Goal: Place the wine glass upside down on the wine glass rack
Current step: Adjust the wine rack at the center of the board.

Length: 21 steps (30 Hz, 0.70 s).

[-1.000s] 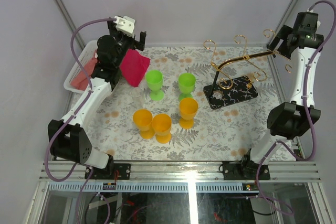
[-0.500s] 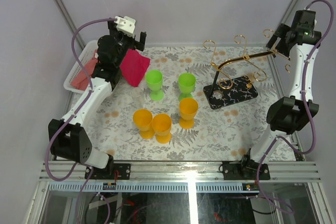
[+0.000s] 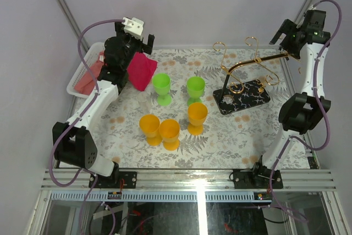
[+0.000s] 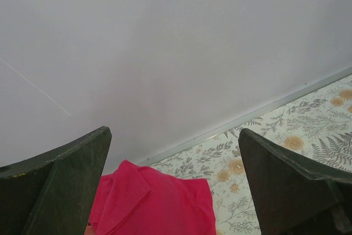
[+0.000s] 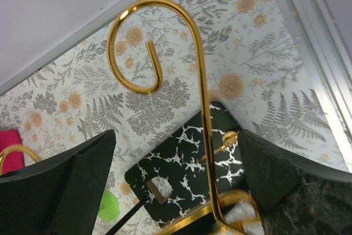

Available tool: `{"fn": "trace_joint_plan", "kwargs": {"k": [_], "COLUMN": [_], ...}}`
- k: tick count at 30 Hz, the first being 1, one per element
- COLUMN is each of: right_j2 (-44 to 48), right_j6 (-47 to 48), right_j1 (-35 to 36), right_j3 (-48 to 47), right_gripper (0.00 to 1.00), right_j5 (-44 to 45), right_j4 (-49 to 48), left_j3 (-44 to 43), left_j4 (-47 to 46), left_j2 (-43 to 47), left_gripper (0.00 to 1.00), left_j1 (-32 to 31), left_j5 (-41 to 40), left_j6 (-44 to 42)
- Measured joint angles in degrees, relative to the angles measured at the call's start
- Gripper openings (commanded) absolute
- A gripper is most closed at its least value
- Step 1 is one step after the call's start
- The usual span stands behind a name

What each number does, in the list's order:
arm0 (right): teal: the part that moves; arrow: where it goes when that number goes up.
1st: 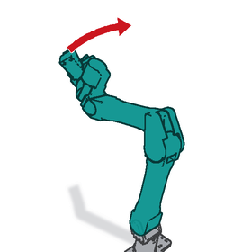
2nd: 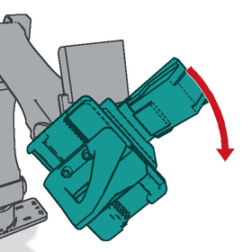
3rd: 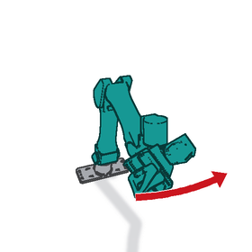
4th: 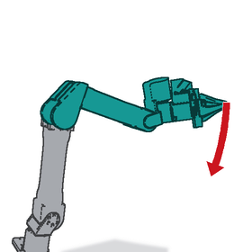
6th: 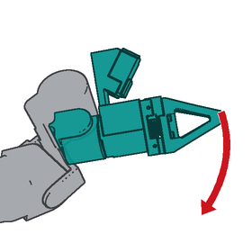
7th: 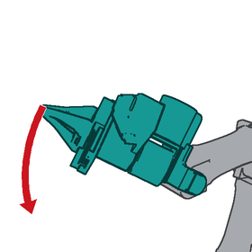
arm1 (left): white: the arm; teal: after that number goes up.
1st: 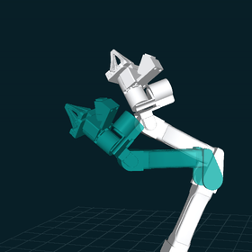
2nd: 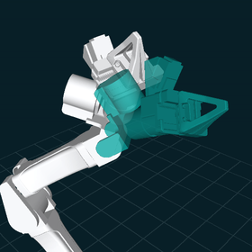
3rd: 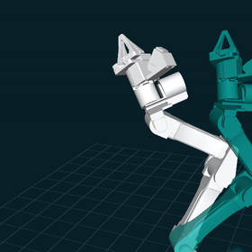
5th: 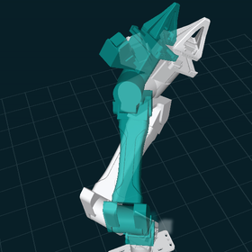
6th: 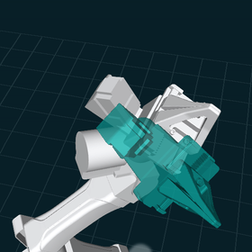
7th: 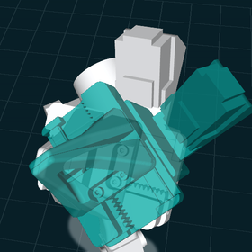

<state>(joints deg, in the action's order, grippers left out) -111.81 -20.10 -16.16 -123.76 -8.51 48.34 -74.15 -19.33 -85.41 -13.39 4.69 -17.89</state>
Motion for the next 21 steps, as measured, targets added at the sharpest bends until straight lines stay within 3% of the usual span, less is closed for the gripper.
{"fn": "trace_joint_plan", "kwargs": {"k": [14, 21], "right_j2": [-8.8, -8.8], "right_j6": [-0.8, 0.9], "right_j1": [0.3, 1.2], "right_j3": [-7.4, -7.5], "right_gripper": [1.00, 0.99], "right_j5": [-11.0, -3.8], "right_j4": [-5.5, -4.5], "left_j3": [0.0, 0.0], "left_j4": [0.1, 0.0], "left_j2": [0.0, 0.0], "left_gripper": [1.00, 1.00], "left_j1": [0.0, 0.0], "left_j5": [0.0, -0.4], "left_j6": [-0.3, 0.0]}}
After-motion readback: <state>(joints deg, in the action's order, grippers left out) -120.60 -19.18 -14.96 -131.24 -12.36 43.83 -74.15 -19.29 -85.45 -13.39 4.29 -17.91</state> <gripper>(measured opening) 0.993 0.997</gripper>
